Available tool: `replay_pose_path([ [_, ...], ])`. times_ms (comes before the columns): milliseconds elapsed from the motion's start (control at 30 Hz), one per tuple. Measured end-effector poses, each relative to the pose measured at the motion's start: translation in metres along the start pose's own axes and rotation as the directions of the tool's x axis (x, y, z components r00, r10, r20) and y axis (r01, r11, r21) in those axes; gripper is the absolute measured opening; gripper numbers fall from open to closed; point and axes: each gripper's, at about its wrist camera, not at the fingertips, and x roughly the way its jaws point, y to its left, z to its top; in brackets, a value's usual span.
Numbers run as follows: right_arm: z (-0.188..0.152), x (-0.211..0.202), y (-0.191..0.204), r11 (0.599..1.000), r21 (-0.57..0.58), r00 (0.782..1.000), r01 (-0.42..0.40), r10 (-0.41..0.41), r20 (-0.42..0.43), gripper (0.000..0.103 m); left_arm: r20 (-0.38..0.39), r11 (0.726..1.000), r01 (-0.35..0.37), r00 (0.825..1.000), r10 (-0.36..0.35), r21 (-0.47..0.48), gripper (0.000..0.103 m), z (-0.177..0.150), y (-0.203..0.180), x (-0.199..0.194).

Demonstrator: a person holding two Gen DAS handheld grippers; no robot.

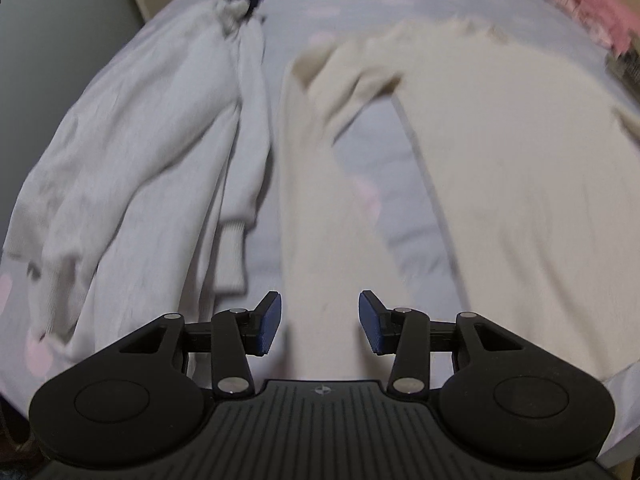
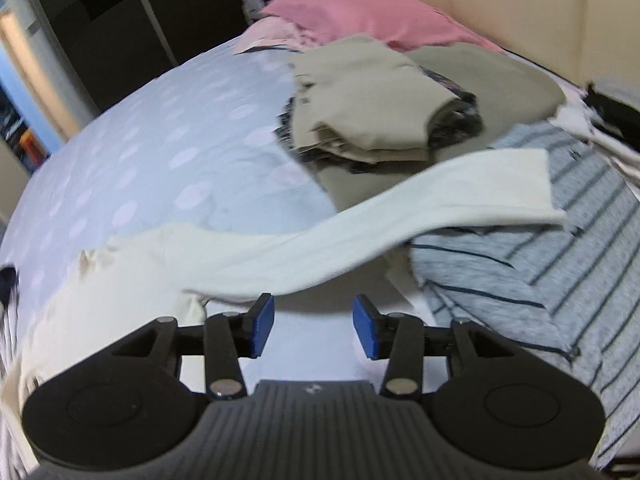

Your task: Fold clothes

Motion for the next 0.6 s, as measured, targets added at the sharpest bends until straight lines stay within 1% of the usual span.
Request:
replay_pose_path([
  [67, -0.004, 0.001, 0.01, 0.999, -0.033, 1.0, -0.008, 0.008, -0.002, 0.05, -0.049, 1.0, -0.013, 0.999, 0.013, -0.01, 0.041, -0.007, 0.002, 0.009],
  [100, -0.006, 0.001, 0.015, 0.999, -0.05, 1.0, -0.012, 0.012, -0.004, 0.051, -0.079, 1.0, -0.007, 0.997, 0.005, -0.021, 0.04, -0.01, 0.004, 0.014],
  [133, -0.008, 0.002, 0.02, 0.998, -0.066, 1.0, -0.016, 0.016, -0.005, 0.052, -0.107, 0.999, 0.009, 0.994, -0.013, -0.037, 0.037, -0.013, 0.006, 0.018],
  [200, -0.009, 0.002, 0.024, 0.997, -0.077, 1.0, -0.018, 0.018, -0.006, 0.052, -0.132, 0.996, 0.043, 0.99, -0.053, -0.077, 0.022, -0.016, 0.009, 0.022],
  [233, -0.009, 0.002, 0.025, 0.997, -0.078, 1.0, -0.018, 0.018, -0.007, 0.052, -0.131, 0.995, 0.052, 0.989, -0.063, -0.086, 0.02, -0.018, 0.009, 0.022],
  [267, -0.009, 0.002, 0.026, 0.997, -0.079, 1.0, -0.018, 0.018, -0.007, 0.052, -0.129, 0.995, 0.05, 0.99, -0.061, -0.085, 0.009, -0.018, 0.009, 0.021],
  [300, -0.009, 0.002, 0.027, 0.997, -0.081, 1.0, -0.018, 0.018, -0.008, 0.052, -0.125, 0.995, 0.048, 0.99, -0.059, -0.085, 0.002, -0.018, 0.009, 0.019],
  [467, -0.009, 0.002, 0.032, 0.996, -0.089, 1.0, -0.018, 0.018, -0.009, 0.052, -0.071, 0.989, 0.066, 0.995, -0.076, -0.13, 0.001, -0.012, 0.018, -0.001],
  [600, -0.009, 0.003, 0.037, 0.994, -0.104, 1.0, -0.022, 0.021, -0.012, 0.052, 0.002, 0.982, 0.061, 0.998, -0.061, -0.179, 0.001, 0.01, 0.041, -0.027],
])
